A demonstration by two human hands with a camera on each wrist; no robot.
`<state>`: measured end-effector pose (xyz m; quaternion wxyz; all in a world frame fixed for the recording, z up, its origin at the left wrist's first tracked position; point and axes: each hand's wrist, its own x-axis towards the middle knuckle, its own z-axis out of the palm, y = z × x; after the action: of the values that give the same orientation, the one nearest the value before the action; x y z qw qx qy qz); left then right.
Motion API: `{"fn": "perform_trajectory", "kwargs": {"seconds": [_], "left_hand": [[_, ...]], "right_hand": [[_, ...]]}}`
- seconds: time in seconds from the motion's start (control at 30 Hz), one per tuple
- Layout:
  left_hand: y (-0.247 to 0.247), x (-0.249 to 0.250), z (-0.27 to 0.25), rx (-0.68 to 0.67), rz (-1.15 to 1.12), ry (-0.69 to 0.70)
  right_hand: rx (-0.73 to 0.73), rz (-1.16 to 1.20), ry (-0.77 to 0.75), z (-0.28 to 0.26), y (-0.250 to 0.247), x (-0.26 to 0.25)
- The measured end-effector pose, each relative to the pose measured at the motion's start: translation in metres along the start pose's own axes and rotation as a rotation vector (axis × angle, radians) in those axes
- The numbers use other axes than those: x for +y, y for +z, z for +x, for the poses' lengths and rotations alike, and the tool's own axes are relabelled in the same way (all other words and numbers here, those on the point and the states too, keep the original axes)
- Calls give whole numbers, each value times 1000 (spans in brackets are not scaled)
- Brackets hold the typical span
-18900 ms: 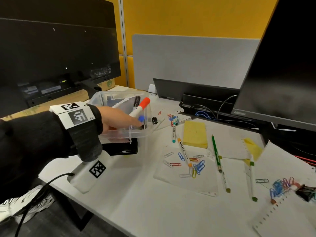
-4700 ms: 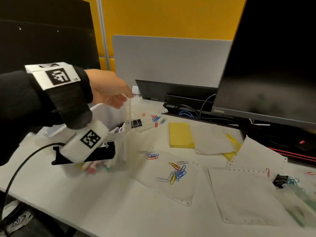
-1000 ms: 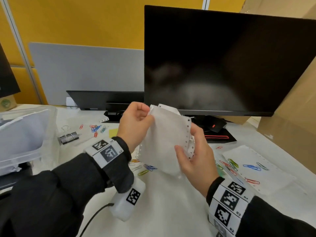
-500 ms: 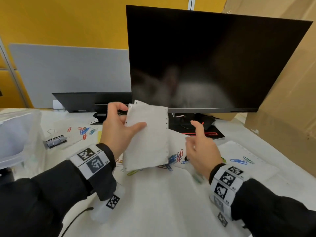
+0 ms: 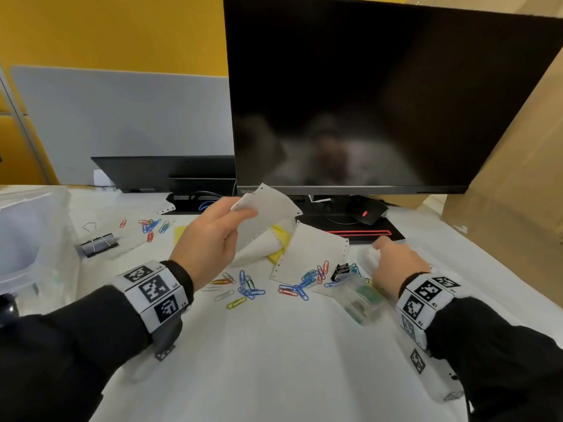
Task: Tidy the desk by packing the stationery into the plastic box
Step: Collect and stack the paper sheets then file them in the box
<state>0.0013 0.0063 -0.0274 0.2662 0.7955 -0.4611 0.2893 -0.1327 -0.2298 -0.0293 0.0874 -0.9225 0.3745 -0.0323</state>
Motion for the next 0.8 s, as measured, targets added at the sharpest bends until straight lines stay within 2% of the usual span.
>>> {"fn": "perform_trajectory", "kwargs": {"seconds": [0.13,0.27,0.5,0.6,0.67,0.7,0.8], "left_hand": [[5,-2,0,-44,2,-14],[6,-4,0,-57,4,-47],[3,-4,0,-39,-27,-86],[-2,-3,0,-35,-89,-174],[-6,-3,0,-32,-112,-158],[-8,-4,0,-26,-129,-134],[-13,-4,-1,47,-209,-32]], "right_hand": [[144,48,-18,-5,-8,-3],[203,-43,-81,-15,-13,-11],[432,92,-323,-26,-15,-26],[594,187,-572,-36,-13,-45],[719,306,-746,-39,-8,-56],[715,412,-807,-41,-7,-62],[572,782,-887,-47,-9,-79]]}}
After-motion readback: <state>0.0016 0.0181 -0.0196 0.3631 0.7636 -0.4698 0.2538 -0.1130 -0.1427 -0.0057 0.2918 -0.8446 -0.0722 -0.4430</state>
